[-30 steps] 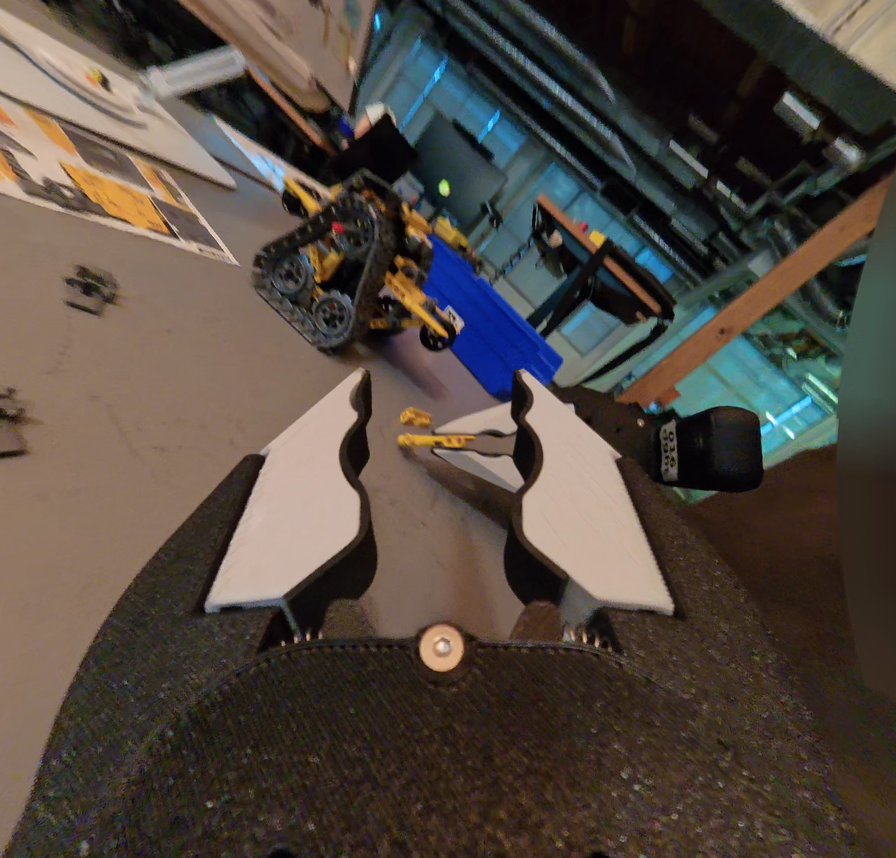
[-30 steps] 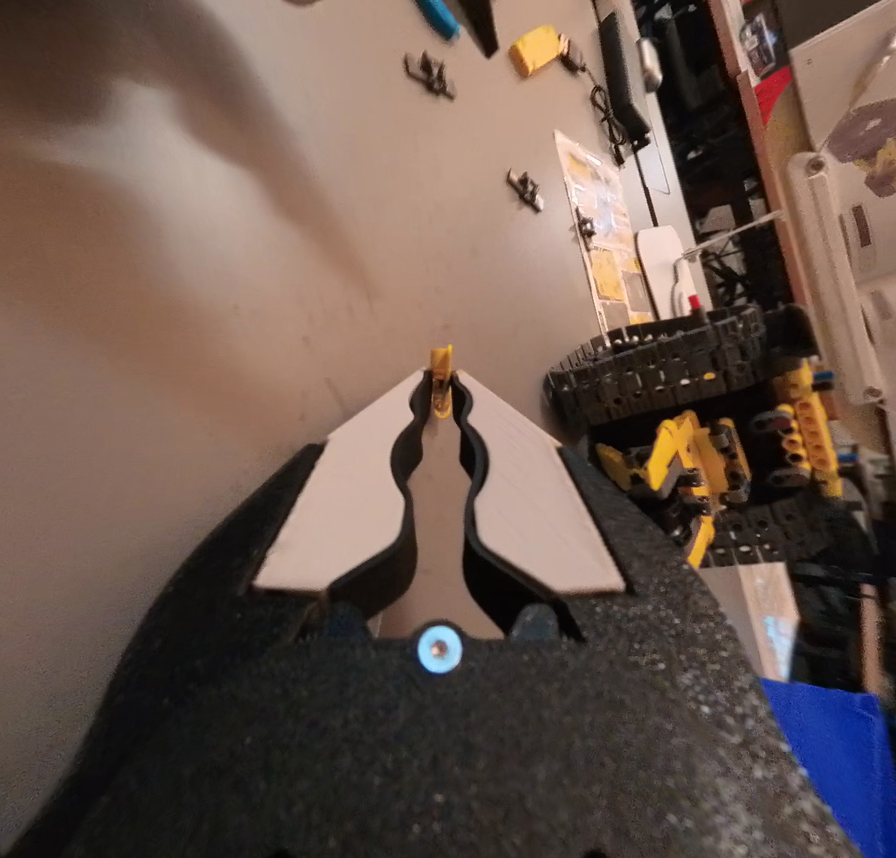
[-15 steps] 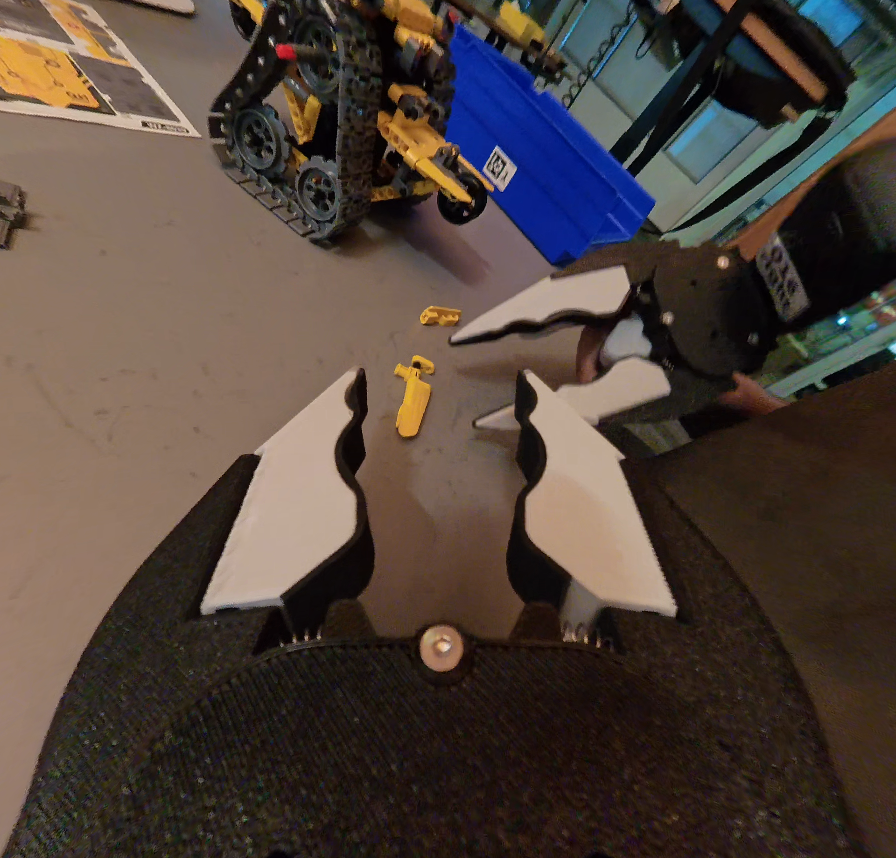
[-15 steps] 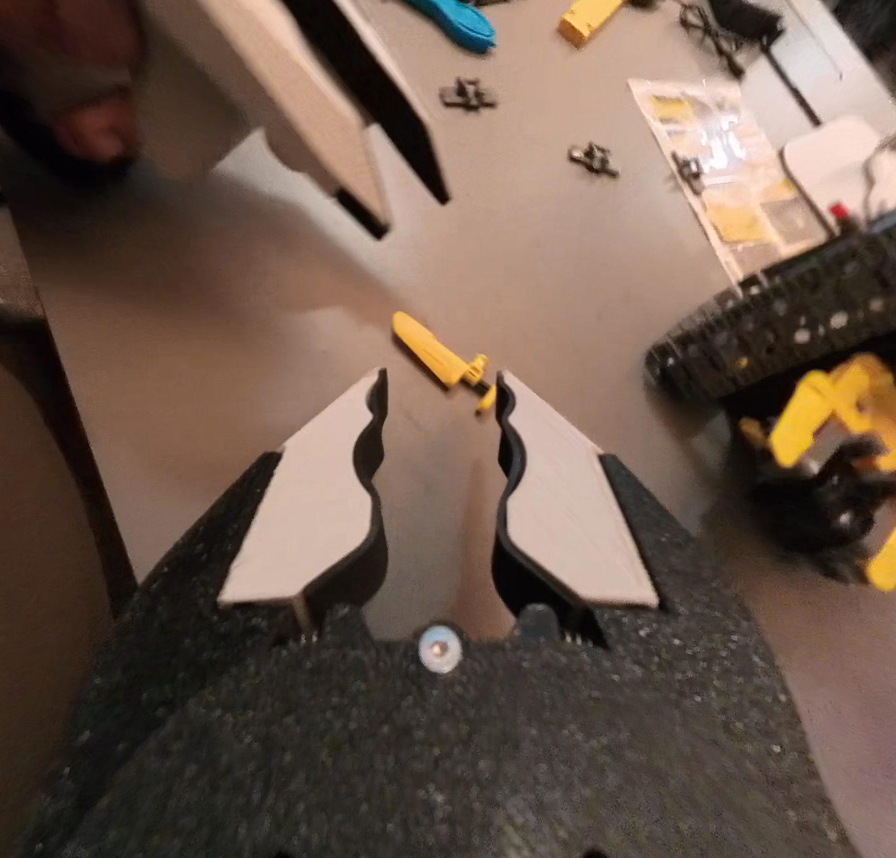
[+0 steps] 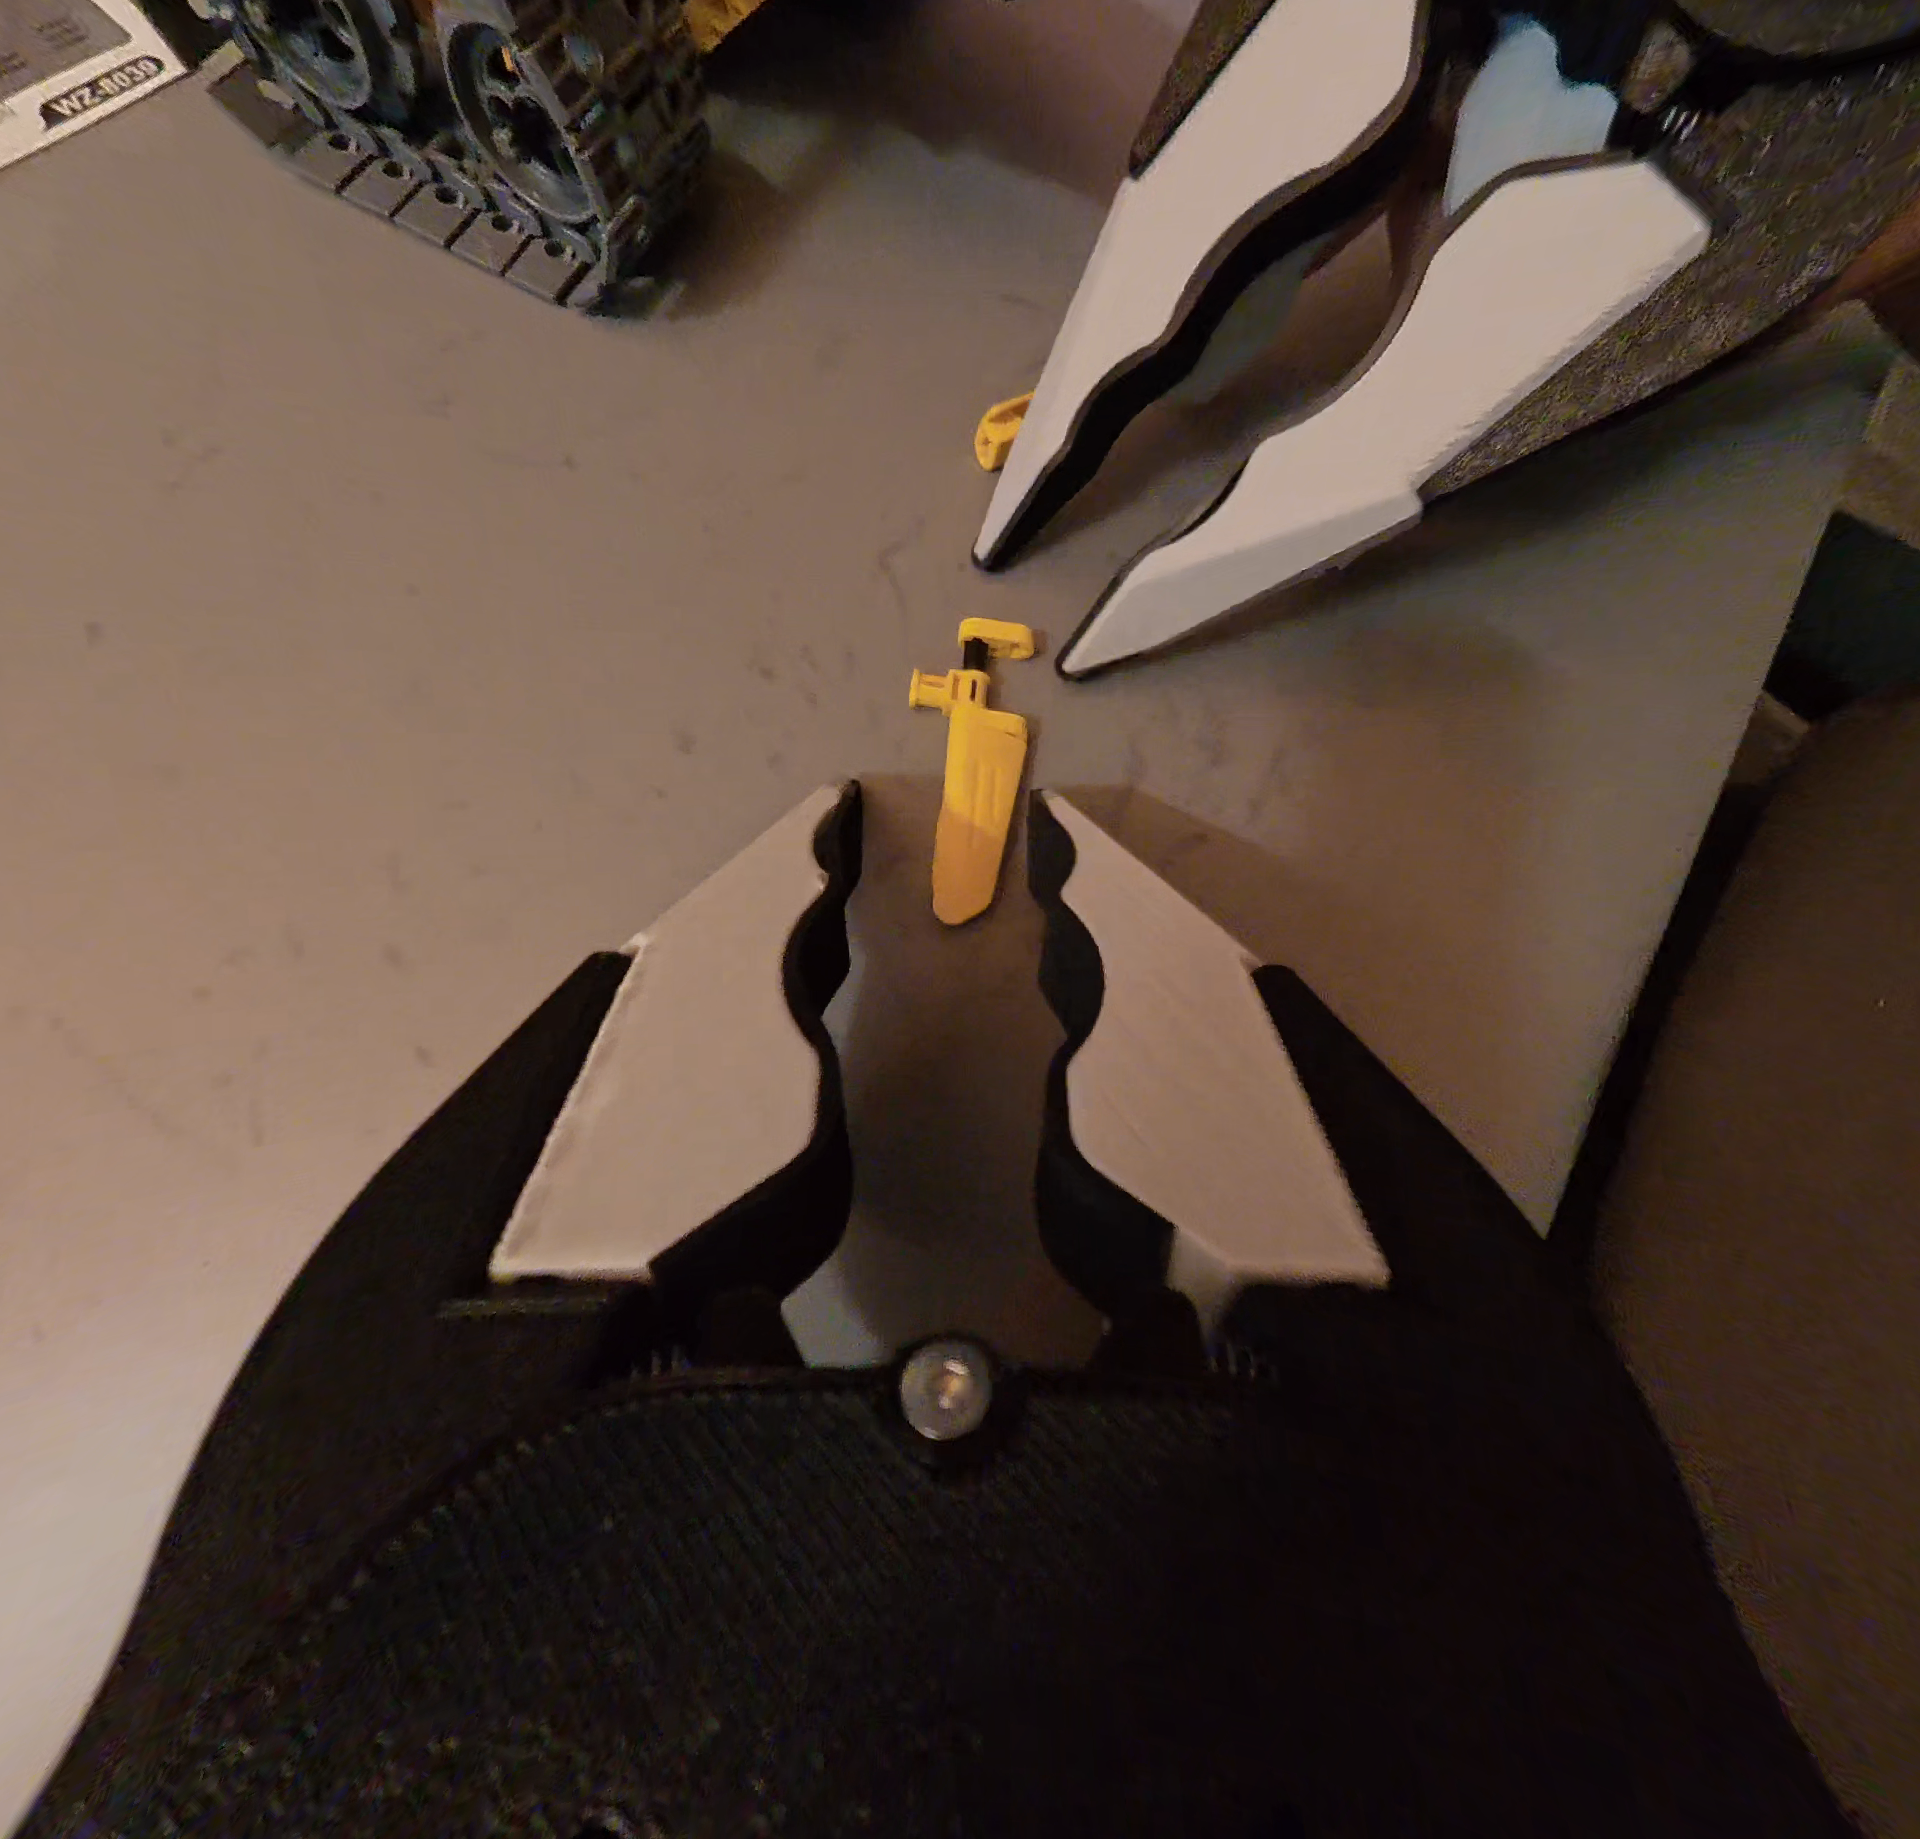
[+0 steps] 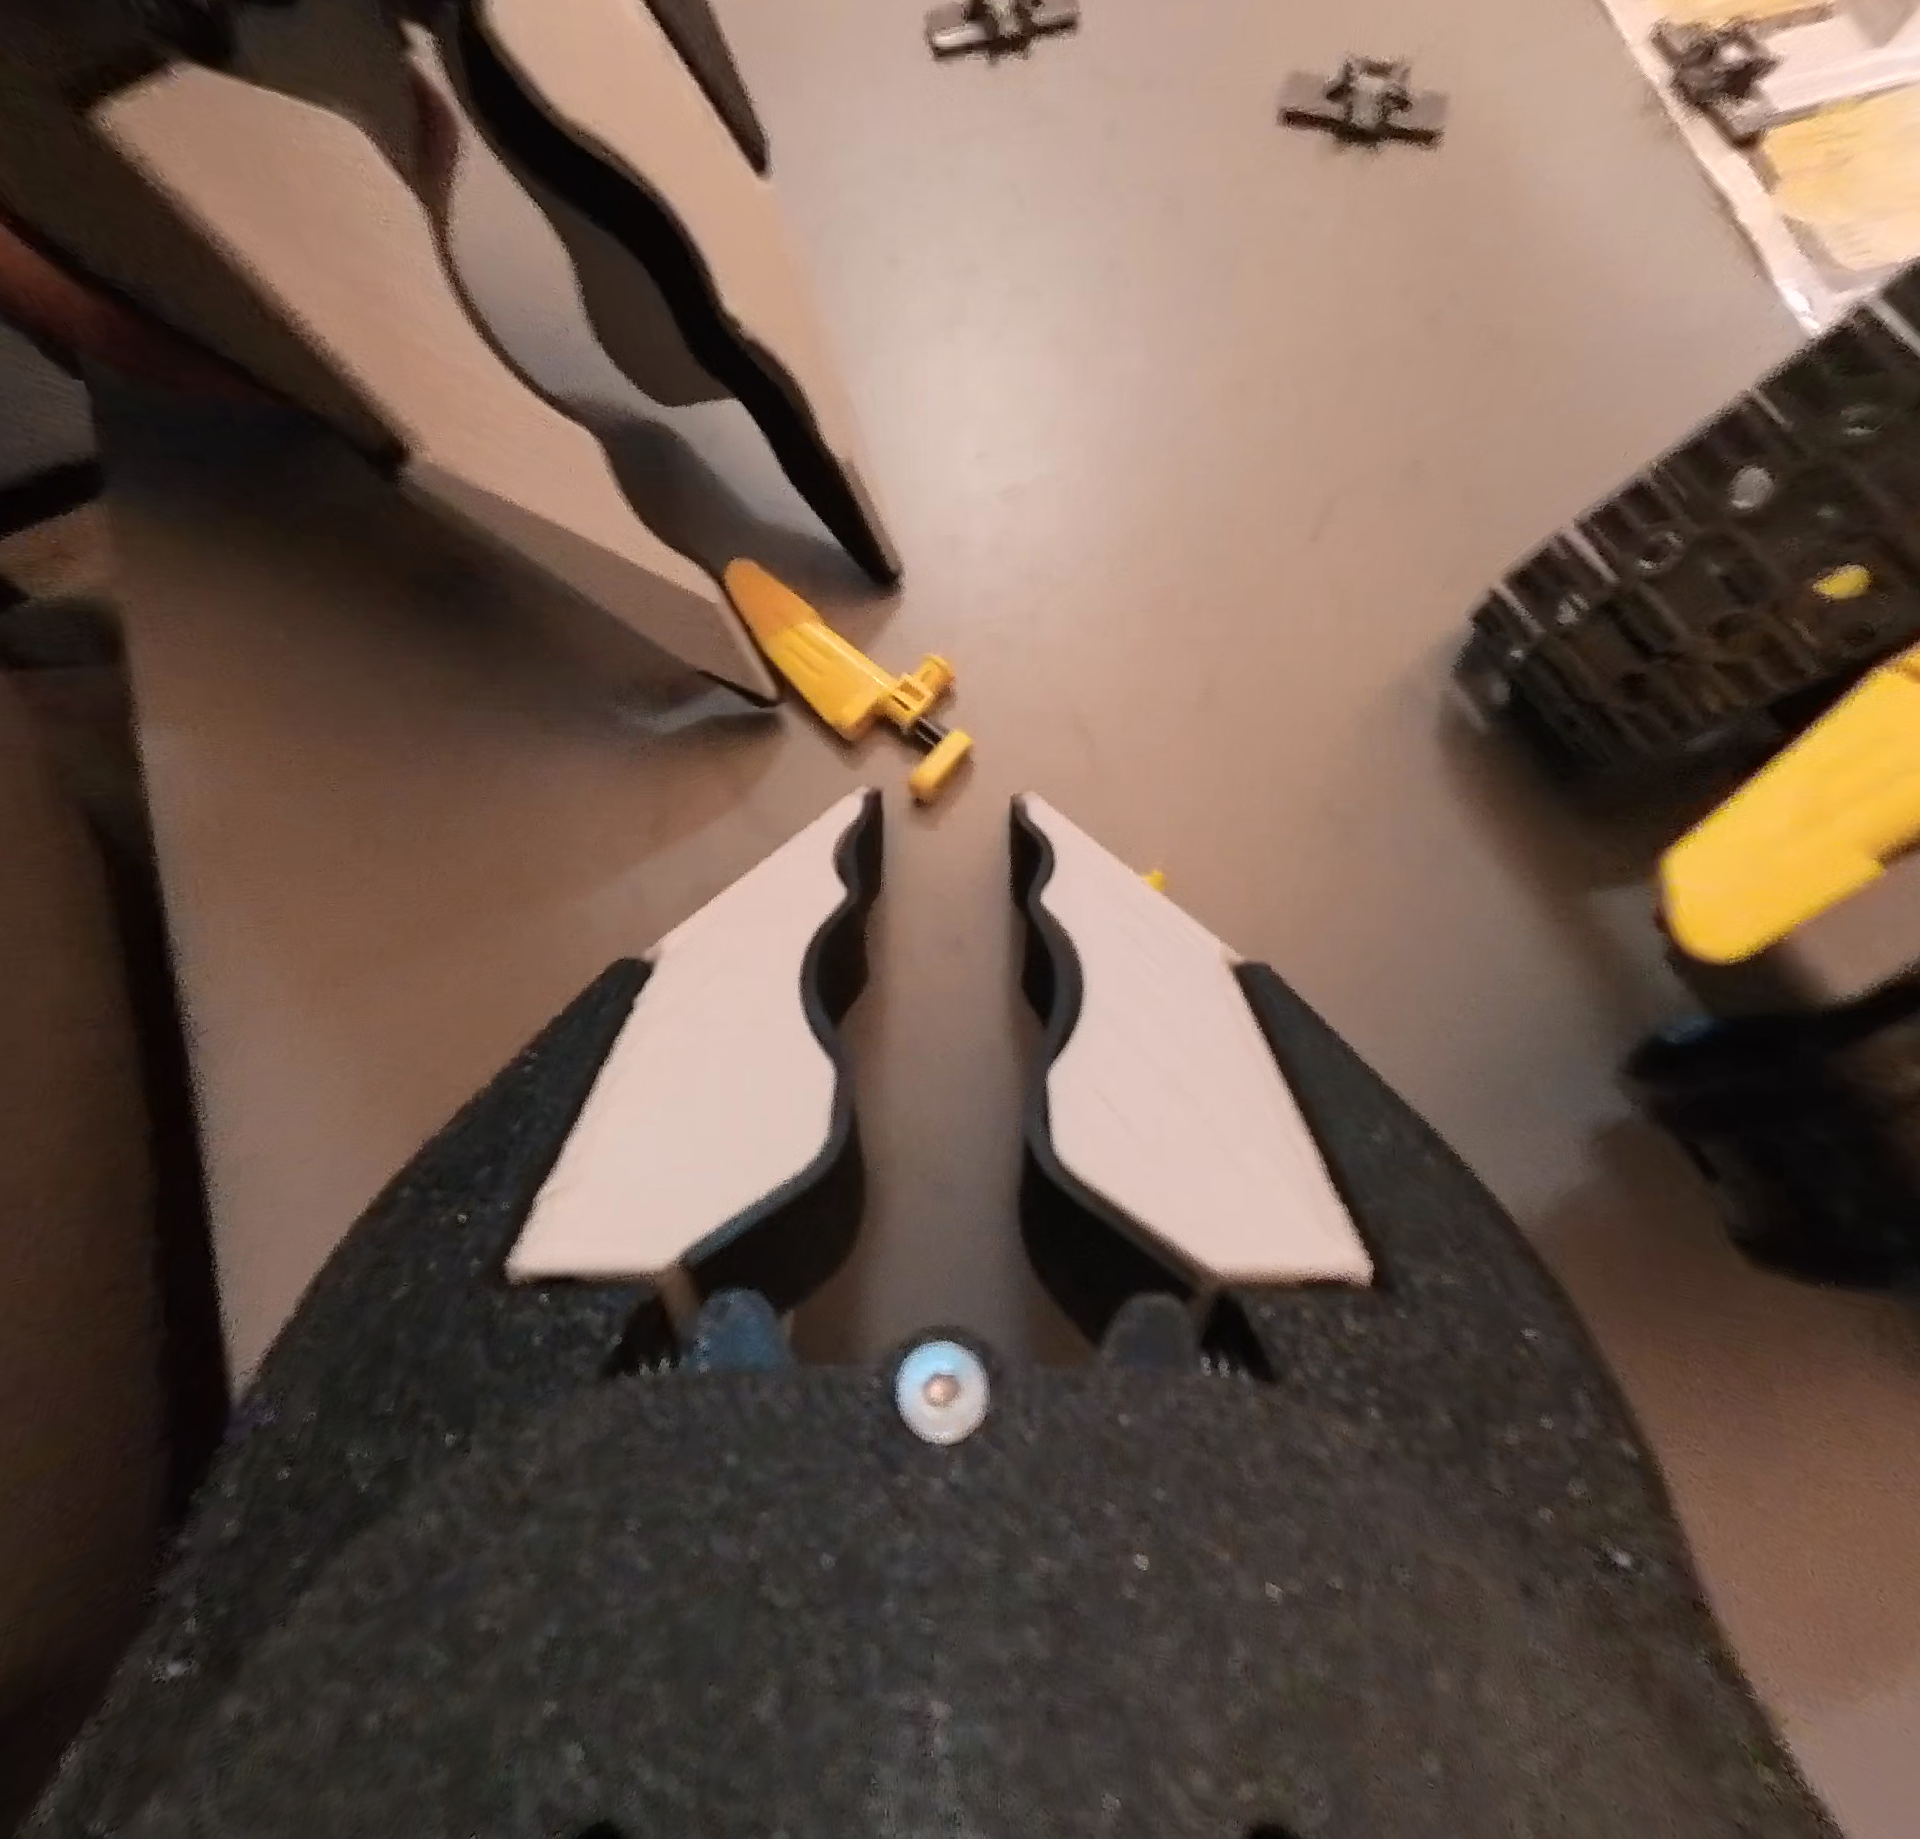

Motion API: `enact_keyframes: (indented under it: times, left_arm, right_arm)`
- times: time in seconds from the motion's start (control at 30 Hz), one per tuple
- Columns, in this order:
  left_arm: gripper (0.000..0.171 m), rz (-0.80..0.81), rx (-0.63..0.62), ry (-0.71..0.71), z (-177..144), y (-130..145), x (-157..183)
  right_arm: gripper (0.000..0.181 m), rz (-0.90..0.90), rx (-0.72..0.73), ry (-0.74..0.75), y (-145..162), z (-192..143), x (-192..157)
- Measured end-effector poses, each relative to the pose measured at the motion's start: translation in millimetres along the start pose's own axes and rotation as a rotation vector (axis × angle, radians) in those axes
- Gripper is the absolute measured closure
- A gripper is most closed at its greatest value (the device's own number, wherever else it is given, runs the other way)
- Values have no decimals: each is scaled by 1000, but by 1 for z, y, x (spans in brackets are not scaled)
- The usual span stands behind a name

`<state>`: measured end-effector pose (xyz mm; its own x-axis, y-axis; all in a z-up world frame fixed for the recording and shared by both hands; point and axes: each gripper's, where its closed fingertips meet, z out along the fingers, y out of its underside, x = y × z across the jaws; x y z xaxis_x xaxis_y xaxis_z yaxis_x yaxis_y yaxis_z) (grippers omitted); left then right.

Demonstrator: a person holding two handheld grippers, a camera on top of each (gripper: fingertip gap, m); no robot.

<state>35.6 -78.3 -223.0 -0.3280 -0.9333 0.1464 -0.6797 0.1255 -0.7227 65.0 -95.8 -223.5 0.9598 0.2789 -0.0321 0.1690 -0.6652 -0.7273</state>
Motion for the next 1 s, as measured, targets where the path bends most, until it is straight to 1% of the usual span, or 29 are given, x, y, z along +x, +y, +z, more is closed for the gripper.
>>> enact_keyframes:
  times: [0.13, 0.23, 0.33, 0.43, 0.53, 0.6, 0.7, 0.8, 0.93, 1.0]
  left_arm:
    - [152, 34, -24, 29, -2, 3, -1]
    - [152, 55, -58, 86, -6, 7, 2]
    - [150, 81, -91, 136, -10, 10, 5]
    - [149, 132, -101, 143, -8, 9, 4]
    - [150, 216, -99, 143, -5, 8, 3]
    - [155, 267, -94, 144, -4, 7, 1]
    - [161, 314, -87, 199, -3, 7, 5]
    - [161, 369, -69, 250, -3, 7, 6]
    - [161, 449, -75, 319, -4, 8, 7]
    - [161, 461, -87, 358, -4, 8, 7]
  right_arm:
    - [158, 34, 40, -190, -9, -1, -26]
    - [158, 45, 65, -292, -12, -7, -41]
    - [160, 14, 84, -214, -12, -10, -29]
    - [162, -73, 82, -148, -8, -10, -21]
    - [163, -143, 59, -104, -5, -8, -14]
    - [162, -160, 27, -113, -1, -4, -12]
    - [162, -189, 8, -131, -1, 0, -10]
    - [170, -227, -8, -152, 0, 3, -10]
    - [171, -266, -10, -204, 1, 2, -15]
    - [170, -284, -9, -225, 1, 2, -16]
